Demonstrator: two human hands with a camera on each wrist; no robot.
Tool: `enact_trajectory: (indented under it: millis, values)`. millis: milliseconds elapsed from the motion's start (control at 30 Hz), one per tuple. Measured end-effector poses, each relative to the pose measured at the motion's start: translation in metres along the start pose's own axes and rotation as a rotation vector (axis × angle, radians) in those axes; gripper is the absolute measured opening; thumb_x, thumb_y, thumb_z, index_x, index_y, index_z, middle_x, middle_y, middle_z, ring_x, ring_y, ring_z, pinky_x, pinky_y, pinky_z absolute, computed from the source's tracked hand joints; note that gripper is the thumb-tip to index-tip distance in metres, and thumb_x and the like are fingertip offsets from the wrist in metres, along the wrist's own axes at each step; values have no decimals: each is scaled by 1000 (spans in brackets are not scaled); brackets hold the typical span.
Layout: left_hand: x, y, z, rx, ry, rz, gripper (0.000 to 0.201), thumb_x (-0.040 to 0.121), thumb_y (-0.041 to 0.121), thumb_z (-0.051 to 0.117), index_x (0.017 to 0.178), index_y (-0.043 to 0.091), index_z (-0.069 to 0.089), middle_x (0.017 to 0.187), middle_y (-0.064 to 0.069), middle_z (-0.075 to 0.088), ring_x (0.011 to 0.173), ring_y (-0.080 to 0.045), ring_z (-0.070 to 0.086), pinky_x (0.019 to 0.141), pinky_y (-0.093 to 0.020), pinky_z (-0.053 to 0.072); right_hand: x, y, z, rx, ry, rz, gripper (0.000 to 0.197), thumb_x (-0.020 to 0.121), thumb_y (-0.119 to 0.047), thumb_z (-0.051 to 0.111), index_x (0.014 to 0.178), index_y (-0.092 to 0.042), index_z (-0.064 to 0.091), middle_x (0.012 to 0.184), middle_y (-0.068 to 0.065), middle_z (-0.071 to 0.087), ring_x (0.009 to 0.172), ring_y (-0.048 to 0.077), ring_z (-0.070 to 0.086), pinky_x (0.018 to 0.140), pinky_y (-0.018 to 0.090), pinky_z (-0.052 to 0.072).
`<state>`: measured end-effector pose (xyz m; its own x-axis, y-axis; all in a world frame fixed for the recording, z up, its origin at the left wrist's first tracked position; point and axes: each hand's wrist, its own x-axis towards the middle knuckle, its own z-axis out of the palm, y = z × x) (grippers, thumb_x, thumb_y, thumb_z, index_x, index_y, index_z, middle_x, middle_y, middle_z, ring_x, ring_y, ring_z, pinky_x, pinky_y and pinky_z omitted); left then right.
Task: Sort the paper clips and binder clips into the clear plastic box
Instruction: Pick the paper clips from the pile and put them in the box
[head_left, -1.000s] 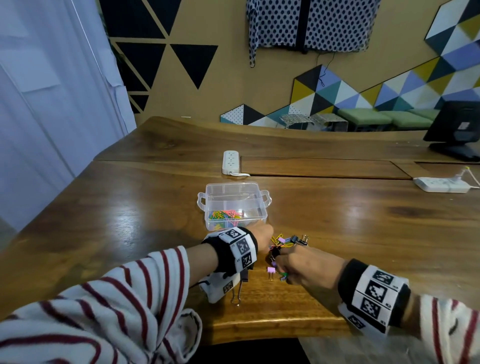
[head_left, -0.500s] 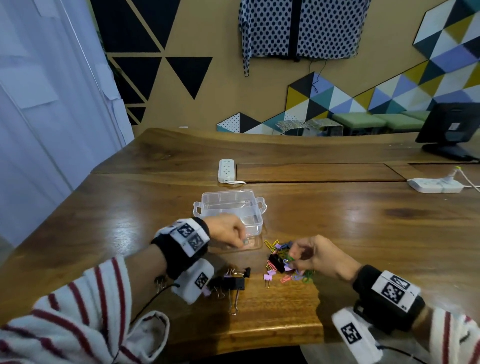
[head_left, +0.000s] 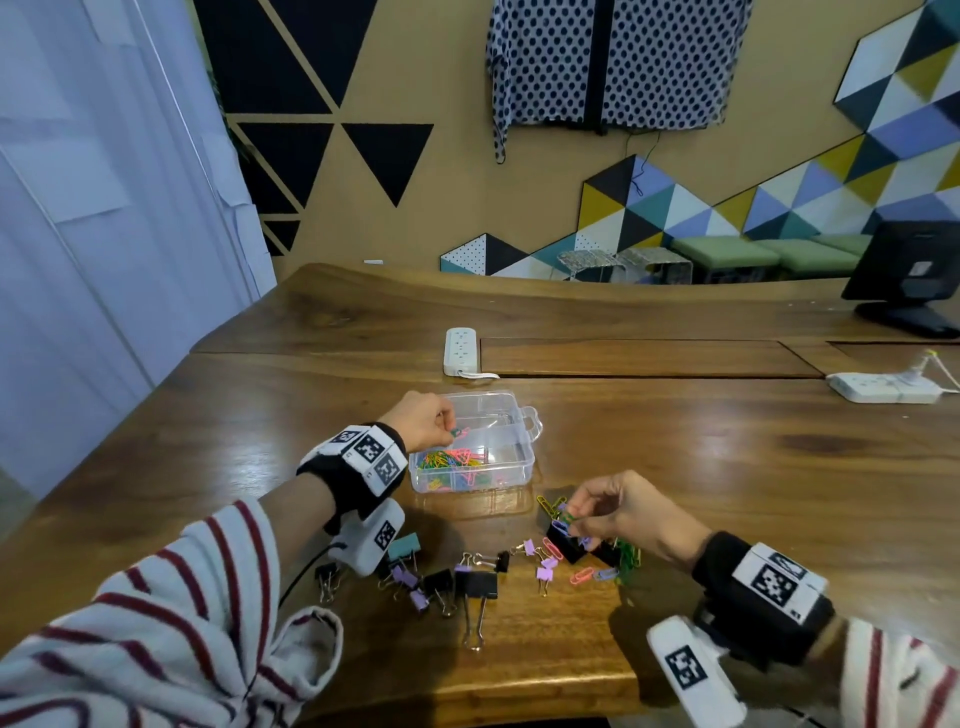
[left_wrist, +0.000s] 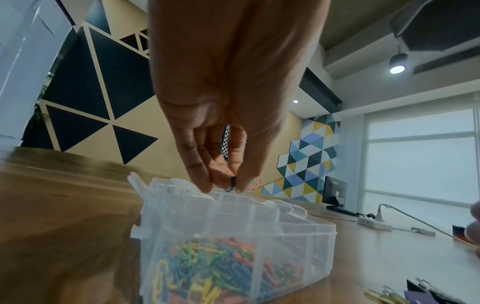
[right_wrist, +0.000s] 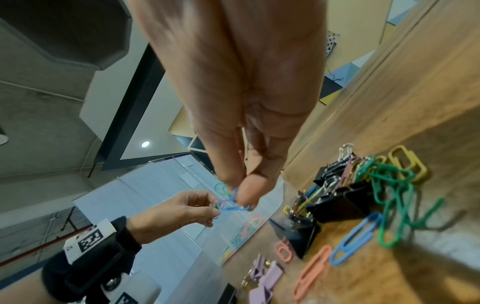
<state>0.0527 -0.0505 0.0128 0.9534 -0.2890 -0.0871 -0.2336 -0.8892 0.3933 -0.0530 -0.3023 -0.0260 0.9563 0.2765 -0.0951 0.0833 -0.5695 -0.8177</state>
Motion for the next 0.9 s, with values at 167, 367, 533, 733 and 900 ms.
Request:
enact_trajectory:
  millis: [167, 367, 533, 733, 900]
  values:
    - [4, 4, 7, 74, -15, 20, 15, 82, 10, 65, 96, 4, 66, 85, -1, 56, 82, -13, 53, 79, -26, 47, 6, -10, -7, 54, 3, 10, 8, 74, -6, 72, 78, -12, 67, 70, 1, 64, 60, 9, 60, 62, 22, 51]
    - [2, -6, 7, 83, -144, 34, 21, 83, -3, 57, 97, 3, 71, 100, -15, 70, 92, -22, 64, 94, -34, 51, 35, -34, -20, 257, 19, -43, 9, 79, 6, 63, 86, 1, 64, 63, -5, 69, 59, 5, 64, 61, 19, 55]
    - [-19, -4, -6, 56, -79, 104, 29, 88, -2, 53, 115, 3, 64, 119, -14, 64, 110, -22, 61, 92, -23, 45, 81, -55, -8, 397, 96, 11, 15, 79, 13, 59, 76, -2, 58, 62, 2, 67, 52, 6, 64, 52, 14, 54]
    - [-48, 13, -9, -7, 10, 120, 27, 90, -1, 45, 102, 8, 68, 92, 1, 60, 90, -11, 59, 78, -19, 43, 120, -69, 25, 300, 102, 115, 28, 81, 16, 53, 66, -6, 50, 70, 8, 56, 59, 13, 58, 54, 18, 55]
    - [-53, 30, 10, -44, -387, 106, 21, 87, -1, 51, 101, 4, 65, 85, -5, 63, 71, -12, 57, 64, -20, 47, 112, -66, 24, 56, -76, 148, 20, 85, 11, 49, 99, 8, 64, 78, 8, 61, 73, 16, 58, 71, 22, 54]
